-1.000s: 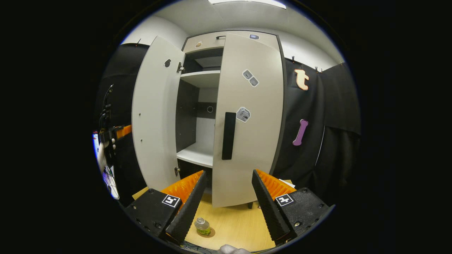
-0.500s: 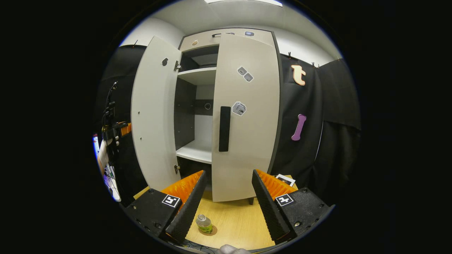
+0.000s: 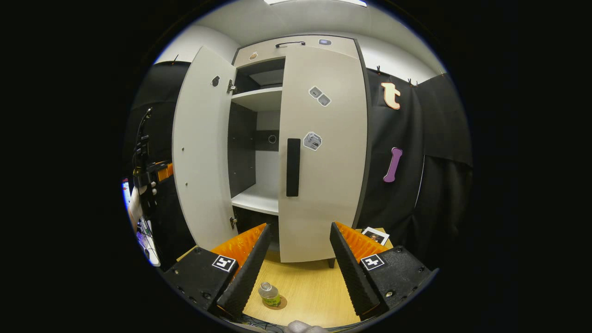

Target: Grasp the bottle in the cabinet with the left hand and place it on the coaster, then close the right door with the right hand and the left door with the left hand.

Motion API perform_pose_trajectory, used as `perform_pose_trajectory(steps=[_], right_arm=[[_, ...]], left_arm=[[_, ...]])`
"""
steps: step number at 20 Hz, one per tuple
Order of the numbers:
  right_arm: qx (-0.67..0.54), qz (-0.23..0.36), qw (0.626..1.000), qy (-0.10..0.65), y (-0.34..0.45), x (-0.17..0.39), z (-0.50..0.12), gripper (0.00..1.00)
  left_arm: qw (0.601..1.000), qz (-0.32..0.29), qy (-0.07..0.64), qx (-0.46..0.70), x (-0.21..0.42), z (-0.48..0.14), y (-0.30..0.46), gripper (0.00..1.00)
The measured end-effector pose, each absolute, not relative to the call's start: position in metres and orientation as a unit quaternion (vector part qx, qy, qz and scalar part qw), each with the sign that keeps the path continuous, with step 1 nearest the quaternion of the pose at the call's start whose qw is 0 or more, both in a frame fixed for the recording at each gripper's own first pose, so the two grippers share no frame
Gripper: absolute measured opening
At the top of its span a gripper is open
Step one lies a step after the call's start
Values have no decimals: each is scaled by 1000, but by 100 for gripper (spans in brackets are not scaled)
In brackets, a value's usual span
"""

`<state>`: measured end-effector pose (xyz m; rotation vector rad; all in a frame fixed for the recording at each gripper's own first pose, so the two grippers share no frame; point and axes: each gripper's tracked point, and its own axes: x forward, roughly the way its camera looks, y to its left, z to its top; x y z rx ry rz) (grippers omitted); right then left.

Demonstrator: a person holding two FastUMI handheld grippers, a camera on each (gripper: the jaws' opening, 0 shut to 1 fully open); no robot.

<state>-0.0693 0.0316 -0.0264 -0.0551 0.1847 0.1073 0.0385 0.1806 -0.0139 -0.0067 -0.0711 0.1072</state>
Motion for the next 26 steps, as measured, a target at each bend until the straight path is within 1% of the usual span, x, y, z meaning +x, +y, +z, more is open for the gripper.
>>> perform_pose_trajectory(steps=[6,7,9,13,14,15,16,18,26], right_arm=[[-26,41,995,91,20,-71,-25,81],[-27,40,995,91,18,-72,-24,81],[-30,36,995,91,13,-73,-23,81],[-30,27,996,83,4,-73,-17,81],[-29,26,996,82,3,-73,-16,81],[-29,25,996,81,2,-74,-17,81],[-29,24,996,80,1,-75,-16,81],[-28,21,996,77,-1,-77,-14,81],[-20,-2,998,66,-17,-85,-6,81]], left_arm=[[999,11,-36,-14,41,-12,136,91],[999,4,-36,-17,43,-12,129,94],[999,-14,-35,-26,47,-11,114,91],[998,-49,-28,-42,58,-14,84,91],[997,-59,-25,-45,62,-14,75,88],[996,-68,-19,-47,67,-17,66,92],[996,-75,-13,-50,72,-20,58,92],[995,-81,1,-56,79,-27,47,94],[996,-71,-4,-48,72,-20,43,94]])
